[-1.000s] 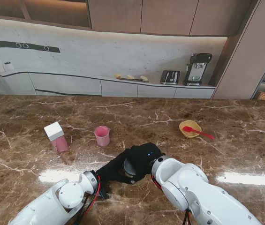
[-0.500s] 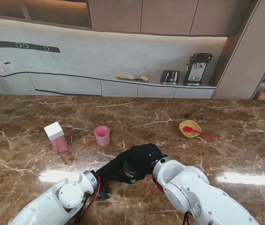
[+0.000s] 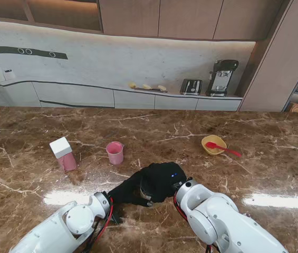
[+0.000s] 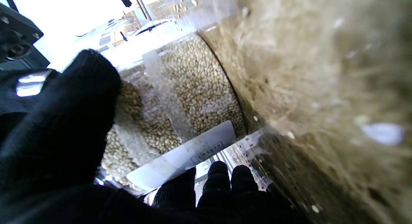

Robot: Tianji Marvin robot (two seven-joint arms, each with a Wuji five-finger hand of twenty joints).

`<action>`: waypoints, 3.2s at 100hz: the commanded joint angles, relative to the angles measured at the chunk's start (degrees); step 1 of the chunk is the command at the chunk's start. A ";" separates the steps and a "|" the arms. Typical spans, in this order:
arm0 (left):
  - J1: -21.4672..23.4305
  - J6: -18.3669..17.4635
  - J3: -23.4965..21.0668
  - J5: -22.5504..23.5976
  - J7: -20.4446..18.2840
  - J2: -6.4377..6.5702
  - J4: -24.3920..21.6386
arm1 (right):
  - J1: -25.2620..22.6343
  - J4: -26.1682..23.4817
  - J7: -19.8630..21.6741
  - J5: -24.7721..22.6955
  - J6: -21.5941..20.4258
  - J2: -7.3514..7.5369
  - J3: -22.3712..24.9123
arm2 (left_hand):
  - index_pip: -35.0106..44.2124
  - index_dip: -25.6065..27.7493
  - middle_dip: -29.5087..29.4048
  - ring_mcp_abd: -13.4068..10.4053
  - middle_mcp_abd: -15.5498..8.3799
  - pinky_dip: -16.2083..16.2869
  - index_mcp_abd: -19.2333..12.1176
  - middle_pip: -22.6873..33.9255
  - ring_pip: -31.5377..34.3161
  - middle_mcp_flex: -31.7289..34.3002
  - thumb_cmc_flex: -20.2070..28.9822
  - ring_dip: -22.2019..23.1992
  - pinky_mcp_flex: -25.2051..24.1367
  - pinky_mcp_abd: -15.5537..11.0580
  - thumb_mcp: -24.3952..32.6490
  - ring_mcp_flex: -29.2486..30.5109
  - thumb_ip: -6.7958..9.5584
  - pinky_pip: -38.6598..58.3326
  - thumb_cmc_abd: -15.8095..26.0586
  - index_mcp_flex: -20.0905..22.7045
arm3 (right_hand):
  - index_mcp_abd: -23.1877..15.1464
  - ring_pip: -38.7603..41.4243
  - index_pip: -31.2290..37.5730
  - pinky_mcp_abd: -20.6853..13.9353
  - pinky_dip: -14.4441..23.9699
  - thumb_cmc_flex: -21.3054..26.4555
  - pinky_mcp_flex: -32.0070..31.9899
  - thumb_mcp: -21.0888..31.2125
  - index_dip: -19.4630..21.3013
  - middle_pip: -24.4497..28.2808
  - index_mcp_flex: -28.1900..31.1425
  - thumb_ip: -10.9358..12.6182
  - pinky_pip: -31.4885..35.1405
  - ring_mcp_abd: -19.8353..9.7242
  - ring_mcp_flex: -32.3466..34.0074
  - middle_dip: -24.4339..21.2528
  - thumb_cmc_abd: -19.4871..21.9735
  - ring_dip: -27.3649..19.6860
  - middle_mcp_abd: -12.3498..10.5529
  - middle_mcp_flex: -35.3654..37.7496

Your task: Measure grain into the airtight container

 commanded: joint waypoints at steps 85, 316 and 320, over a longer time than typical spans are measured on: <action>2.20 1.65 1.17 0.53 -1.06 0.32 3.84 | -1.03 2.69 -5.36 -5.48 0.15 0.18 -2.37 | 5.48 1.91 0.21 10.23 -0.91 0.79 -7.90 -0.37 -0.48 -1.66 2.65 0.38 5.28 23.70 3.78 -2.54 3.94 6.28 7.64 4.65 | 3.10 4.87 0.13 -1.26 -1.54 -3.29 -0.28 10.12 2.08 5.57 -7.09 -0.84 2.74 -3.27 0.11 1.98 -1.34 0.11 -0.32 -8.27; 2.29 1.78 1.01 0.56 -1.04 0.34 3.75 | -0.38 0.26 -0.77 1.12 -1.93 -0.10 -0.34 | 5.55 2.00 -0.18 10.17 -0.58 0.75 -7.04 -0.49 -0.55 -1.69 2.77 0.19 5.29 23.74 3.69 -2.53 3.97 6.22 7.84 4.86 | -1.80 3.39 5.30 -0.22 -2.18 7.54 1.01 12.77 -0.71 1.09 4.17 2.96 5.47 -3.13 4.17 -0.47 9.85 0.69 -3.11 6.80; 2.29 1.79 1.02 0.54 -1.03 0.33 3.76 | -0.59 0.17 -0.86 1.31 -1.89 -0.12 -0.11 | 5.52 1.98 -0.18 10.09 -0.59 0.74 -6.87 -0.49 -0.55 -1.69 2.78 0.19 5.29 23.72 3.70 -2.52 3.97 6.22 7.87 4.91 | -1.79 2.98 5.19 0.06 -2.03 7.63 0.44 13.13 -0.81 0.86 4.21 2.98 5.18 -3.14 3.85 -0.64 9.70 0.55 -3.17 6.82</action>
